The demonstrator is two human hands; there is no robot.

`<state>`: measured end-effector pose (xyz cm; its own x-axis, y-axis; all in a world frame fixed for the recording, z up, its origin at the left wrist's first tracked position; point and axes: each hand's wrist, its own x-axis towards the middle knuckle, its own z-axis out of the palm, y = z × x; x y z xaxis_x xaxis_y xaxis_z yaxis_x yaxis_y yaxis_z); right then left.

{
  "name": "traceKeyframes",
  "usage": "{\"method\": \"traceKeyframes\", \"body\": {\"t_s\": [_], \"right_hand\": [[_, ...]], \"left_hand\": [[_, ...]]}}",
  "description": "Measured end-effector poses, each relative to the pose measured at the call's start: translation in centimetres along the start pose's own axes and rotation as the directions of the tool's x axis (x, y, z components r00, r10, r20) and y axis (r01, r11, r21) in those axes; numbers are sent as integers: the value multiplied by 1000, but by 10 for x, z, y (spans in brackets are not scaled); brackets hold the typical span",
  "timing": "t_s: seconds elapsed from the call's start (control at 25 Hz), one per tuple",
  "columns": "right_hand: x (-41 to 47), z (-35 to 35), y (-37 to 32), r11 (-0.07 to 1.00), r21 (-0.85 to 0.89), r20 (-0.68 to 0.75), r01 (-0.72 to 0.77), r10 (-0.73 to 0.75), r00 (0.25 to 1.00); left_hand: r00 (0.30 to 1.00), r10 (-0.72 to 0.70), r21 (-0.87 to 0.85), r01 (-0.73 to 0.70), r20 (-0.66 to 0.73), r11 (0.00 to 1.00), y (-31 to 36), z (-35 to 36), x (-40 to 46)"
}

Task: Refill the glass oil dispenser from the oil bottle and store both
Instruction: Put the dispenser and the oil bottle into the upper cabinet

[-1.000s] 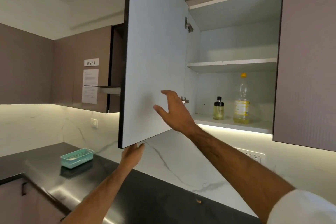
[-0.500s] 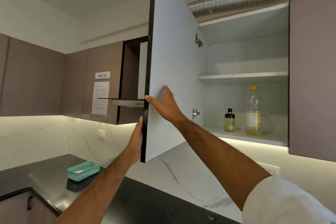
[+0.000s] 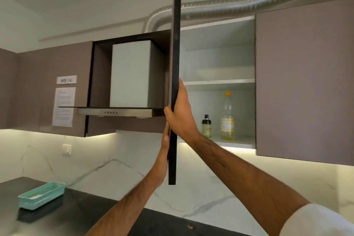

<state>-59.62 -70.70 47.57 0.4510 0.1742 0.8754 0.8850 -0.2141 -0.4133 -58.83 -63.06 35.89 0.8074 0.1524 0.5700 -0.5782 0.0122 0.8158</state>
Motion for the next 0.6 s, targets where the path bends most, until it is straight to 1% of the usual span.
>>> {"method": "traceKeyframes", "body": {"t_s": [0.04,0.12,0.2,0.24,0.32,0.4,0.48,0.52,0.56,0.6], "right_hand": [[-2,-18,8,1000,3,-33,-15,15,999],[-4,-56,26,998,-29,-110,-58,54,992],[-4,-95,45,992,-64,-168,-107,95,981],[-4,-116,55,990,-68,-186,-126,111,976],[-1,-150,78,982,-72,-200,-172,155,967],[2,-174,97,972,-92,-205,-214,192,960],[9,-187,119,962,-155,-203,-225,192,960],[13,-191,131,948,-230,-201,-217,172,964],[18,-194,145,910,-366,-205,-195,125,971],[23,-197,159,798,-580,-196,-163,58,979]], "left_hand": [[999,29,43,-30,30,999,-1,18,6],[980,143,152,-163,137,975,-16,49,24],[931,225,317,-314,286,895,-36,71,44],[909,245,424,-379,337,822,-46,82,56],[872,243,632,-479,426,610,-57,101,76],[848,205,738,-527,488,422,-67,117,99],[829,198,781,-559,522,279,-71,126,118],[813,208,787,-580,544,208,-75,129,129],[800,207,792,-594,564,140,-78,130,139],[788,199,790,-607,582,92,-82,129,149]]}}
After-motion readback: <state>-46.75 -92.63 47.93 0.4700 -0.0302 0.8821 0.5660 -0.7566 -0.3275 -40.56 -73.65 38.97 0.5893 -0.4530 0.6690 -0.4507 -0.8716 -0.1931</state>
